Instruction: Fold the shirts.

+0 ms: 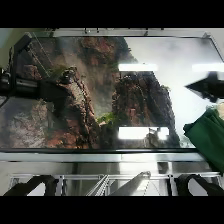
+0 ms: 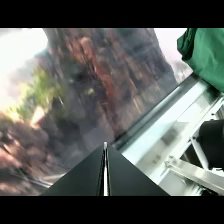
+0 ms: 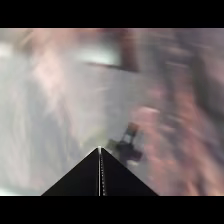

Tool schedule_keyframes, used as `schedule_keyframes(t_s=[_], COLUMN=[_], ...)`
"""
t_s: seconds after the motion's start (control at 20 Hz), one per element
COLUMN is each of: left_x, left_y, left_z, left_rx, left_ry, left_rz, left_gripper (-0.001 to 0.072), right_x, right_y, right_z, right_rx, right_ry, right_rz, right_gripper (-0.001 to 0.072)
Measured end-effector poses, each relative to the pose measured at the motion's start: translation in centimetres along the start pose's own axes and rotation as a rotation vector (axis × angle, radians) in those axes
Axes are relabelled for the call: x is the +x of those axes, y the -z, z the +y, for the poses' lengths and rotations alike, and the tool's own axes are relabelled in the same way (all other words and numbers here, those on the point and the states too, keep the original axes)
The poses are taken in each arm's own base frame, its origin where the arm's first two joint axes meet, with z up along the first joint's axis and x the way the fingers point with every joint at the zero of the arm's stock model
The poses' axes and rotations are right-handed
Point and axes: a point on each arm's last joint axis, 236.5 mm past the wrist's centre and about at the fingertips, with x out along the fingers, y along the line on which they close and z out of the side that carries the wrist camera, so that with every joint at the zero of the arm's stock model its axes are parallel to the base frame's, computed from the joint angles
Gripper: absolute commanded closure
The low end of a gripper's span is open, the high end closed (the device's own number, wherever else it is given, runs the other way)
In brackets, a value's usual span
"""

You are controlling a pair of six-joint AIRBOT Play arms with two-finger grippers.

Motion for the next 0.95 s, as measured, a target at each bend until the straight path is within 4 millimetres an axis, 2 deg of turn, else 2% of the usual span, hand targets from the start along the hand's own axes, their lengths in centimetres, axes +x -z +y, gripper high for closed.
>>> schedule_keyframes(t_s=[0.1,0.15,0.25,0.35,0.5,0.65,0.95], left_x=[0.5,0.8,1.5,2.0,2.3,2.2,1.2], left_y=[2.4,3.9,6.6,8.7,10.4,11.1,10.4], left_z=[-0.2,-0.1,0.0,0.1,0.1,-0.2,-0.9], left_rx=[-0.026,-0.04,-0.065,-0.077,-0.084,-0.069,-0.018], left_ry=[-0.003,-0.01,-0.021,-0.034,-0.045,-0.056,-0.089], left_rz=[0.002,0.008,0.01,0.002,-0.016,-0.036,-0.124], left_gripper=[0.0677,0.0676,0.0676,0.0676,0.0675,0.0673,0.0673], right_x=[3.4,4.8,6.9,8.0,8.7,8.9,9.1], right_y=[3.1,5.0,8.6,10.3,11.4,12.0,12.3], right_z=[4.4,5.9,7.2,7.5,7.6,7.9,8.1], right_rx=[-0.182,-0.253,-0.351,-0.403,-0.437,-0.44,-0.435], right_ry=[-0.039,-0.049,-0.038,-0.017,-0.005,-0.01,-0.014], right_rz=[0.064,0.096,0.157,0.176,0.184,0.192,0.194], right_gripper=[0.0692,0.0693,0.0693,0.0693,0.0692,0.0692,0.0692])
